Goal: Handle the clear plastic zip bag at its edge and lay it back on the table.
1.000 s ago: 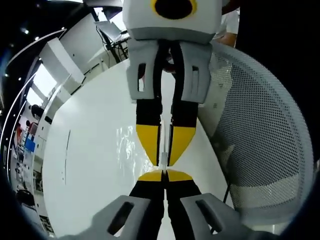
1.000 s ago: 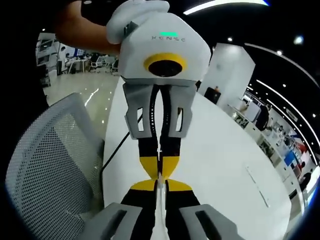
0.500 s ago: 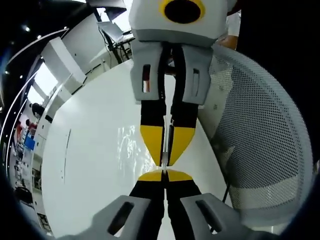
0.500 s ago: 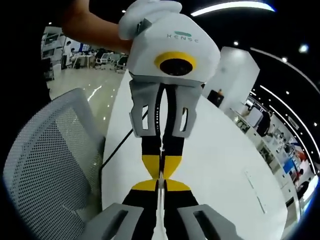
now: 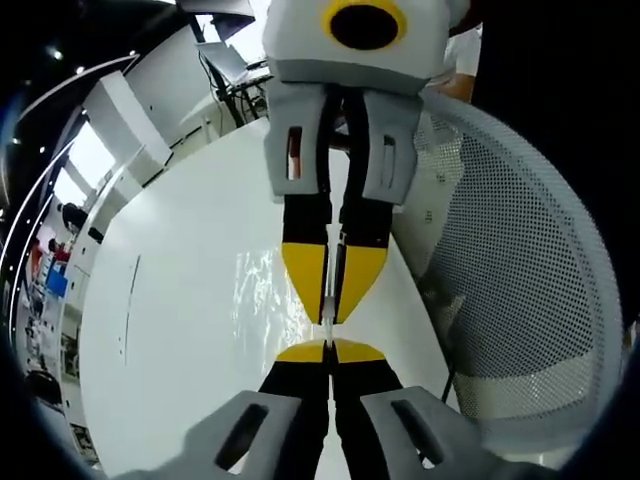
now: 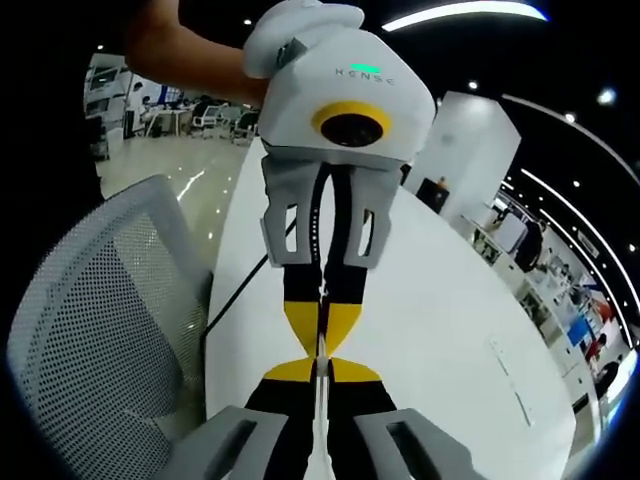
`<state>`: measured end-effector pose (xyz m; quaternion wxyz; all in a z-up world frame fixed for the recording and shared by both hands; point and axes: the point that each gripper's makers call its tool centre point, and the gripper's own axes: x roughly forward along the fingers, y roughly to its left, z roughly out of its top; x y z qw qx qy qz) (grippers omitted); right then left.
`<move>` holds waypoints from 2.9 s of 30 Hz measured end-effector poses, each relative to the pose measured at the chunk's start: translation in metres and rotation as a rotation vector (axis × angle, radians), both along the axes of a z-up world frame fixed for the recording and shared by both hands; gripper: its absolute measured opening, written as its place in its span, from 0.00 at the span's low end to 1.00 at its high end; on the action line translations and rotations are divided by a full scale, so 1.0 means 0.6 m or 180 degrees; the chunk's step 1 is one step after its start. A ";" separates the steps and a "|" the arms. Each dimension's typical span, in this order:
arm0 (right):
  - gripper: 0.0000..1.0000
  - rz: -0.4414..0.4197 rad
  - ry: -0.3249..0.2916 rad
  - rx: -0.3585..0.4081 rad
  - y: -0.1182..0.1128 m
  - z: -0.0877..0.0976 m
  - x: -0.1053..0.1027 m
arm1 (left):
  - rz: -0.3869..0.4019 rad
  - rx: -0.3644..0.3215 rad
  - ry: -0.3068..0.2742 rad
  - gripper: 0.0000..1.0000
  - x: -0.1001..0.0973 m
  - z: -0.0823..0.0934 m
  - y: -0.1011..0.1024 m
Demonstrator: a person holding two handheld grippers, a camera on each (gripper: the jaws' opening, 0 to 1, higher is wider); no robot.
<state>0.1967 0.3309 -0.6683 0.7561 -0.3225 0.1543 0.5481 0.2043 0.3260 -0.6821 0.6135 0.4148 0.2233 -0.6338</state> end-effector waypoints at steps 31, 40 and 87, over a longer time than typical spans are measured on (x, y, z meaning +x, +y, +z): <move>0.00 -0.0052 0.0021 0.0024 -0.012 0.003 -0.003 | 0.0080 -0.0061 0.0013 0.00 -0.001 0.009 0.008; 0.00 -0.0062 0.0032 0.0008 -0.014 0.003 -0.005 | 0.0082 -0.0072 0.0015 0.00 -0.003 0.010 0.006; 0.00 -0.0132 0.0068 0.0041 -0.024 0.003 -0.001 | 0.0117 -0.0113 0.0044 0.00 0.001 0.011 0.006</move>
